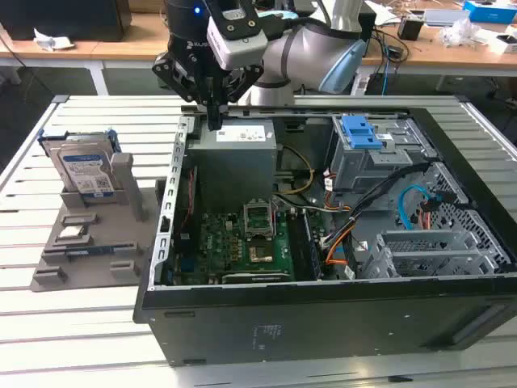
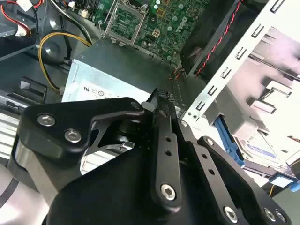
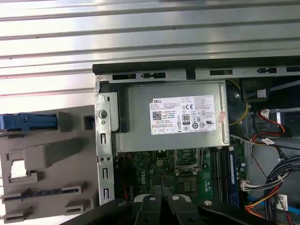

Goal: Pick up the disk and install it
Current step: 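Reach for the disk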

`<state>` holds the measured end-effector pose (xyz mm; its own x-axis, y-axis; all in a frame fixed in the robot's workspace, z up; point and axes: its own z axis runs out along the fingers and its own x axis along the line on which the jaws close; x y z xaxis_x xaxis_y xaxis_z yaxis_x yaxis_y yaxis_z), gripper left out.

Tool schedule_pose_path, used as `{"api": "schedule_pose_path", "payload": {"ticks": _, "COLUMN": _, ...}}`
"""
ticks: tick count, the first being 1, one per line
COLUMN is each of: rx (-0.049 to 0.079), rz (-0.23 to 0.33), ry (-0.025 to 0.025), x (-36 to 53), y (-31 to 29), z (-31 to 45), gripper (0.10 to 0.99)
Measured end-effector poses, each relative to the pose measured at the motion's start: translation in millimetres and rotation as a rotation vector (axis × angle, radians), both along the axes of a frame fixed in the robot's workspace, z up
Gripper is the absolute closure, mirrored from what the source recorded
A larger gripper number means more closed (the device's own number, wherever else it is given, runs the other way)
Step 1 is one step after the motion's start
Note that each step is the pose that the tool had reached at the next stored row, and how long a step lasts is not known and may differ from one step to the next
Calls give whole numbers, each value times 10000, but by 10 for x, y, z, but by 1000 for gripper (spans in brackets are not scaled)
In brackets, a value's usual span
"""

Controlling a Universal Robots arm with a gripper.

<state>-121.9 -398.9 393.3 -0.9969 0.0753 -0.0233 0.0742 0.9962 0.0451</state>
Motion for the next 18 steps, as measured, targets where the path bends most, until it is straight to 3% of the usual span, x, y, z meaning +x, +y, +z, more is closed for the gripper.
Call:
{"api": "schedule_pose_path", "payload": {"ticks": 3, "rx": 0, "rz": -1, "ry": 0, "x": -16, "y": 0, "z": 0, "gripper": 980}}
{"api": "schedule_pose_path", "payload": {"ticks": 18, "rx": 0, "rz": 0, "ry": 0, "x": -407, "y": 0, "z": 0, "gripper": 980}}
